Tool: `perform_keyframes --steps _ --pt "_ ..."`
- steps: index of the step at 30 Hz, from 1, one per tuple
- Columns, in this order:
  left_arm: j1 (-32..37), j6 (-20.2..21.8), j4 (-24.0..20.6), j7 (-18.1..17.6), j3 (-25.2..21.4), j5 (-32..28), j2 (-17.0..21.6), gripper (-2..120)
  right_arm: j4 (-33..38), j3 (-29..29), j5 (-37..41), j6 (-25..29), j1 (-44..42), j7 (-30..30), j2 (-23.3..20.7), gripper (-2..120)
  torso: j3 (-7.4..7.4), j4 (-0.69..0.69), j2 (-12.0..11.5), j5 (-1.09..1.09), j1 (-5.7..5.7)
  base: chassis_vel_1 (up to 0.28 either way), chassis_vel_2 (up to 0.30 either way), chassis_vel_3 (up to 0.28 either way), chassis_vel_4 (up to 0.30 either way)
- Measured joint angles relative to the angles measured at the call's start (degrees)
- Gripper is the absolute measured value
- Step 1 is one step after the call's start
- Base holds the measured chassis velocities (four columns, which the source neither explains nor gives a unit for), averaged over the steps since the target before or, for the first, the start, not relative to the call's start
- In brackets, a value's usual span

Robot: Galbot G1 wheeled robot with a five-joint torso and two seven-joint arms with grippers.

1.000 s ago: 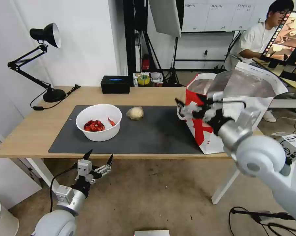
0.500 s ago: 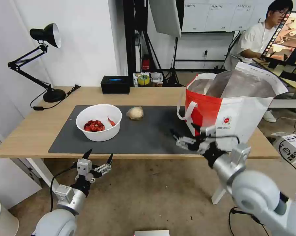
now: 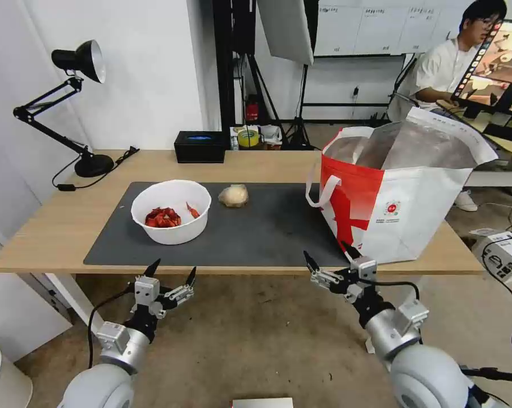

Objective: Pick up the trash from the table and place it into the takeout bag.

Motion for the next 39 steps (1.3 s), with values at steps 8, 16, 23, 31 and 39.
perform_keyframes --steps 8,16,23,31,39 --pt "0.1 -0.1 0.5 0.0 0.0 0.1 0.4 100 -1.5 -0.6 -3.7 1.5 -4.2 1.1 3.1 100 0.0 0.0 0.0 0.0 0.0 0.0 0.0 0.0 0.0" --pt "-0.2 -0.1 0.8 0.0 0.1 -0.2 1.0 100 -3.6 -1.6 -4.3 1.5 -3.9 2.6 4.8 100 0.0 0.0 0.0 0.0 0.0 0.0 0.0 0.0 0.0" --pt "0.0 -0.1 1.0 0.1 -0.1 -0.4 0.9 100 -4.5 -2.3 -4.3 1.4 -3.5 3.1 5.2 100 0.0 0.0 0.0 0.0 0.0 0.0 0.0 0.0 0.0" --pt "-0.2 -0.1 1.8 0.1 -0.2 -0.4 0.6 100 -4.8 -2.7 -4.1 0.9 -3.2 3.1 5.6 100 0.0 0.0 0.0 0.0 0.0 0.0 0.0 0.0 0.0" --pt "-0.7 0.0 2.1 0.1 0.0 -0.5 0.6 100 -5.0 -3.9 -3.9 0.7 -0.8 2.3 5.8 100 0.01 0.0 0.0 0.0 0.0 0.0 0.0 0.0 0.0"
